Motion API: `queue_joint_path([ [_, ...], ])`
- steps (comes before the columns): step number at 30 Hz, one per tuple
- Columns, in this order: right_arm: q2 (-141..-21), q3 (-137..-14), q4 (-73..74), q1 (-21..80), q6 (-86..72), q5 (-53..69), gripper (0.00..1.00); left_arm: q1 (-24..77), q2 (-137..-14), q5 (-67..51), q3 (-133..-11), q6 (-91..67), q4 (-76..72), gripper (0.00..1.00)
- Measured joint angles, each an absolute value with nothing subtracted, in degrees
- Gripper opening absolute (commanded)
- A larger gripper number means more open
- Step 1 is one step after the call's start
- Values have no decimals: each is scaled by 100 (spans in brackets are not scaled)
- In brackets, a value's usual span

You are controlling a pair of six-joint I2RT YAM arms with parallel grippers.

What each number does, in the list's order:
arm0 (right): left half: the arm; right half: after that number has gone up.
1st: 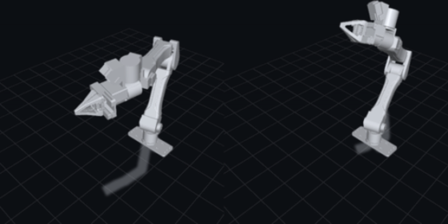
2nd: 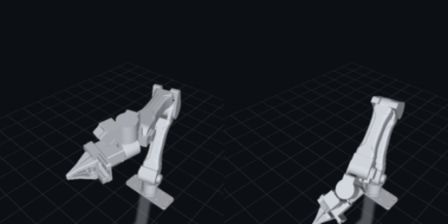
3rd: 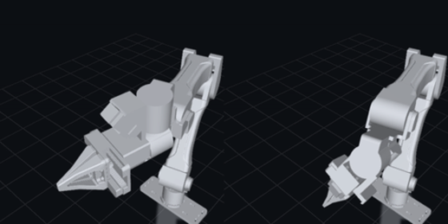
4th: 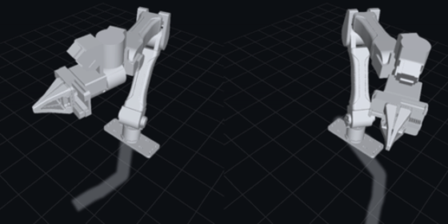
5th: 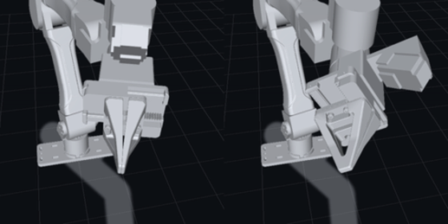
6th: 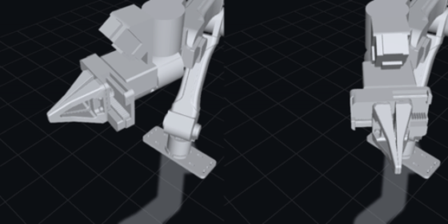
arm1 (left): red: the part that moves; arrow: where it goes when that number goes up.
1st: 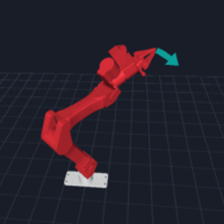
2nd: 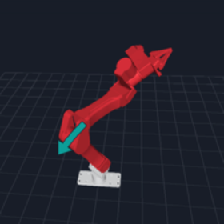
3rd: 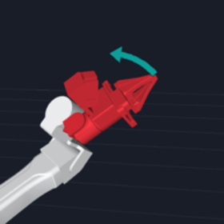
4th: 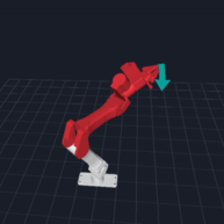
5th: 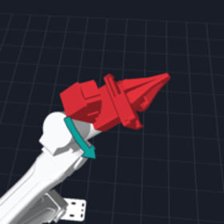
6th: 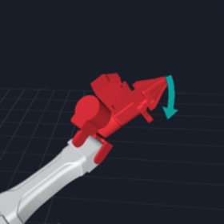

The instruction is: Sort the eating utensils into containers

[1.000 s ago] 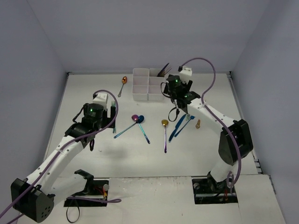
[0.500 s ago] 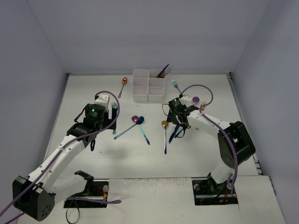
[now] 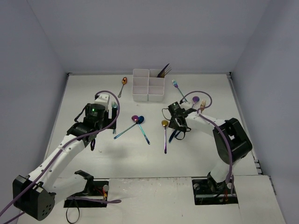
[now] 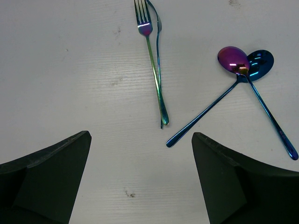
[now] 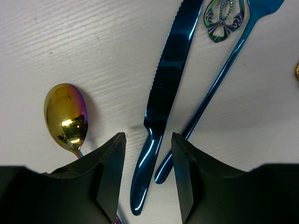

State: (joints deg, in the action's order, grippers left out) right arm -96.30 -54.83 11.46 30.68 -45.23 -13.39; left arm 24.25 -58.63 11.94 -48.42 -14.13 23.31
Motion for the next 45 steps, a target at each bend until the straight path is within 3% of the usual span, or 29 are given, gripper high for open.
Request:
queue_joint_path([
  [7,-9815,-5485,1088,3002,-4556,-1258,26,2425,-5863,1199,-4842,-1413,2331,87],
  [9,-9820,-5485,1081,3002,-4561,-1257,16,2425,-5863,1197,-4842,-1413,2331,87],
  [14,-9826,-5481,1034,3002,-4578,-1245,1,2425,-5863,1200,-4842,-1413,2331,87],
  [24,-9755,-5474,1059,3002,-4412,-1261,0,2425,-5863,1208,-4842,-1413,2331,87],
  [30,-9017,-5598,1226,3007,-4030,-1478,0,2425,-5863,1210,-4842,-1413,2331,87],
  [38,-8278,-6747,1071,3040,-3287,-1839,0,2425,-5863,1232,-4842,-1413,2331,87],
  [45,-8541,-7863,-23,3041,-2479,-2036,0,2425,-5861,1232,-4842,-1413,2329,87],
])
